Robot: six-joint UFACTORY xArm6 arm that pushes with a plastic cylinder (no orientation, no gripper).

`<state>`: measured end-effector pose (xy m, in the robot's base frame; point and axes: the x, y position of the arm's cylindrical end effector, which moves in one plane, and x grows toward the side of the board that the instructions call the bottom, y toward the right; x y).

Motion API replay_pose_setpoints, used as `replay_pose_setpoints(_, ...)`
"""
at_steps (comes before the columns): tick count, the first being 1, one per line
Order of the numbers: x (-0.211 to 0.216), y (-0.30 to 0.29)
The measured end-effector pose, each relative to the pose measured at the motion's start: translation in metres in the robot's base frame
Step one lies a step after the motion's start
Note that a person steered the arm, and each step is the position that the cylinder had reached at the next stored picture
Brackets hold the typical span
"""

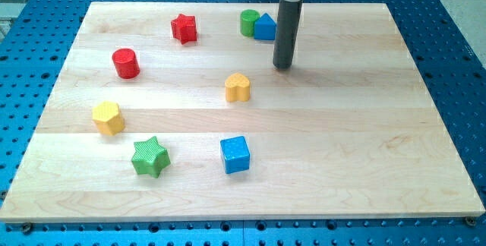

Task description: Move the green circle at the bottom of the yellow heart

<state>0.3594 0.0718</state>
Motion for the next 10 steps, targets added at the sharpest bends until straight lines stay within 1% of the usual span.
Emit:
replay_pose_setpoints(1, 0.000, 0.000)
replay_pose_setpoints(3, 0.003, -0.030)
replay_pose_setpoints(4, 0.003, -0.027)
replay_pose_setpoints(5, -0.005, 0.026)
replay_pose_setpoints(6, -0.034, 0.071)
replay_pose_setpoints(7, -0.051, 0.086)
replay_pose_setpoints(8, -0.099, 0.118)
replay_pose_setpoints(9, -0.144, 0.110)
replay_pose_setpoints(10, -0.146, 0.044)
